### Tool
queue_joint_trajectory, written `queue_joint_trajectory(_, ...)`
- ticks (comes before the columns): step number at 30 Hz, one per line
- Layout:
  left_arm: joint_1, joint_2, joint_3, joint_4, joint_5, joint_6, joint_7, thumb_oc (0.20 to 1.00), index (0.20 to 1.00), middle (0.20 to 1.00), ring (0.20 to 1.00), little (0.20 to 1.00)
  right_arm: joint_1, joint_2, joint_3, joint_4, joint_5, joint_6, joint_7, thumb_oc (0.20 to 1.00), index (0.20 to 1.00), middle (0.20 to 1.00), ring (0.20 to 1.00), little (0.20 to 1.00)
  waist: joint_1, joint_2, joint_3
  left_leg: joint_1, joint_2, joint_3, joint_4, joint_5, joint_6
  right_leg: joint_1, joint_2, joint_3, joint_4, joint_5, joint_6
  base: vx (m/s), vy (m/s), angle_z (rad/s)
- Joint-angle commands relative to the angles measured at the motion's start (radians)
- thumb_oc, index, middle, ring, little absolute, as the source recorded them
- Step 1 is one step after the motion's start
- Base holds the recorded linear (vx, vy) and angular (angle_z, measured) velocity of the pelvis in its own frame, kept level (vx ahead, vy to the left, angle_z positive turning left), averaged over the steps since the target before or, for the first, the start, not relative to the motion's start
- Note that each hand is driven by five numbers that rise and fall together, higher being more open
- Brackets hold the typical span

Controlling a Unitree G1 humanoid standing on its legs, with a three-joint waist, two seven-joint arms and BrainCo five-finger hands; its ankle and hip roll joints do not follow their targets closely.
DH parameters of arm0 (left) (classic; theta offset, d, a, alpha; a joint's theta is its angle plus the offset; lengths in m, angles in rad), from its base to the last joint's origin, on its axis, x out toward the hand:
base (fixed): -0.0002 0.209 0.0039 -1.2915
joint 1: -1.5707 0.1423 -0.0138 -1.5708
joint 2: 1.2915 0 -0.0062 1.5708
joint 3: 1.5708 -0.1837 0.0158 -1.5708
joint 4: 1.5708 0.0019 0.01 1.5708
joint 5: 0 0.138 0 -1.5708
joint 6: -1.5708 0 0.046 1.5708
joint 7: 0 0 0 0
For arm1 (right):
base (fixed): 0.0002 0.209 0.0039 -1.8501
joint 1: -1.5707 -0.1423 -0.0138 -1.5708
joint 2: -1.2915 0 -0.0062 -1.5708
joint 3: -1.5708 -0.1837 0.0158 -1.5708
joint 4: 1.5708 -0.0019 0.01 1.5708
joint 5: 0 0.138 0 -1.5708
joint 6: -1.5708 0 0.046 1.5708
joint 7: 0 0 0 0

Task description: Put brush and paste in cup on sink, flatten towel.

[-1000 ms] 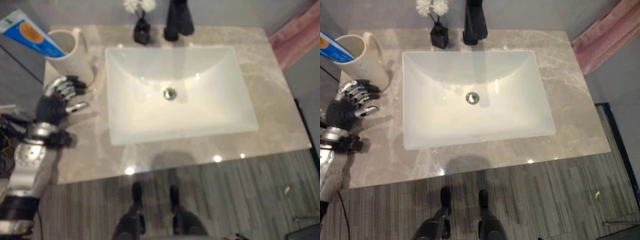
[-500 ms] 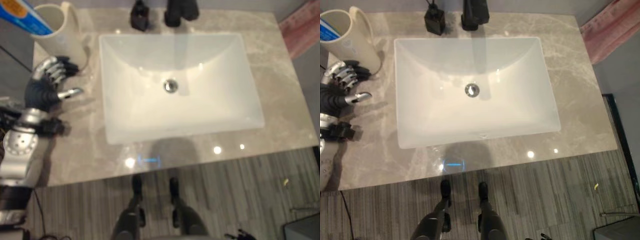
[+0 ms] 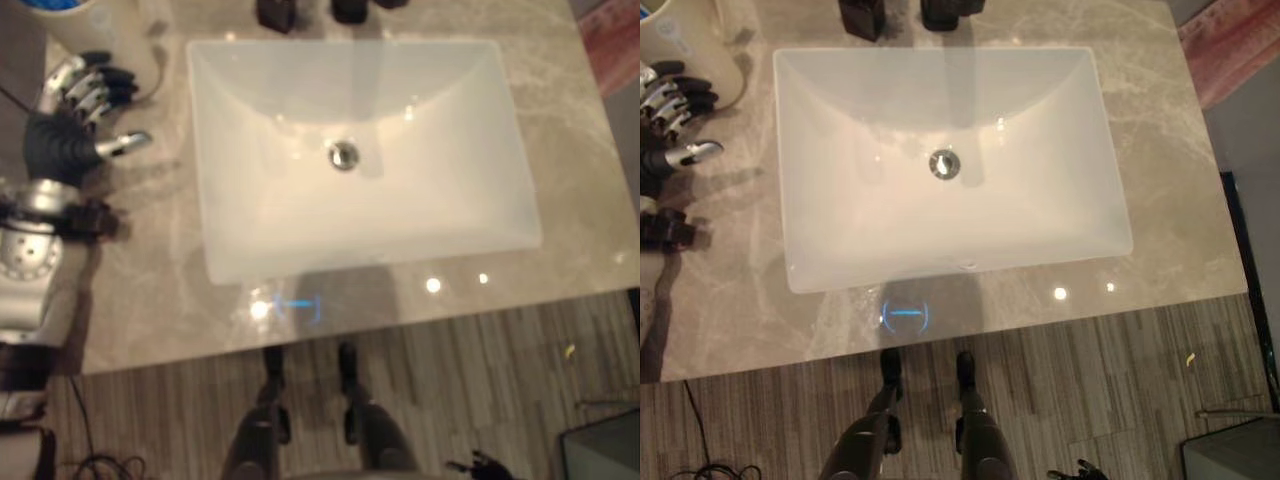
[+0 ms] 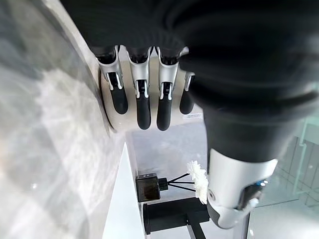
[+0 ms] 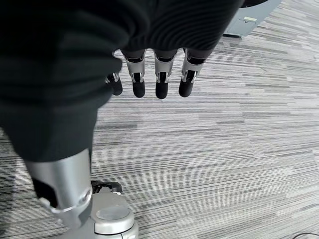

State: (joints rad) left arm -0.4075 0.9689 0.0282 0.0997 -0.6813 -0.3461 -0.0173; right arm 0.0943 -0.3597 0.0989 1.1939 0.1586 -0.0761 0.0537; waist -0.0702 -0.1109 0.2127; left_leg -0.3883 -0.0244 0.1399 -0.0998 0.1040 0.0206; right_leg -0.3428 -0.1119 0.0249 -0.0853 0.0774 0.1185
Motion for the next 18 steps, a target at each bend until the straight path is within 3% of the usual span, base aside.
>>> queue_joint_trajectory(1, -0.044, -0.036, -0.057, 0.089, -0.011, -0.016, 0.037, 1.0, 1.0, 1.0, 1.0, 1.0, -0.005, -0.075, 0.028, -0.01, 0.025, -0.002, -0.026, 1.0, 1.0, 1.0, 1.0, 1.0, -0.049, 0.045, 0.026, 0.045, -0.015, -0.036, 0.013, -0.116, 0.03, 0.037, -0.02, -0.044, -0.002, 0.07, 0.048, 0.0, 0.0, 0.0)
queue_joint_trajectory(8, -0.088, -0.013, -0.069, 0.081, -0.018, -0.03, 0.058, 1.0, 1.0, 1.0, 1.0, 1.0, -0.006, -0.071, 0.026, -0.019, 0.046, -0.006, -0.032, 1.0, 1.0, 1.0, 1.0, 1.0, -0.057, 0.07, 0.032, -0.007, -0.02, -0.034, 0.013, -0.109, 0.031, -0.02, -0.022, -0.029, -0.002, 0.082, 0.058, 0.01, 0.009, 0.02)
queue_joint_trajectory(18, -0.098, -0.012, -0.086, 0.075, -0.013, -0.032, 0.065, 1.0, 1.0, 1.0, 1.0, 1.0, -0.002, -0.065, 0.036, -0.014, 0.044, -0.007, -0.036, 1.0, 1.0, 1.0, 1.0, 1.0, -0.059, 0.074, 0.027, -0.037, -0.017, -0.03, 0.013, -0.106, 0.03, -0.053, -0.014, -0.002, -0.002, 0.084, 0.061, 0.0, 0.009, -0.07)
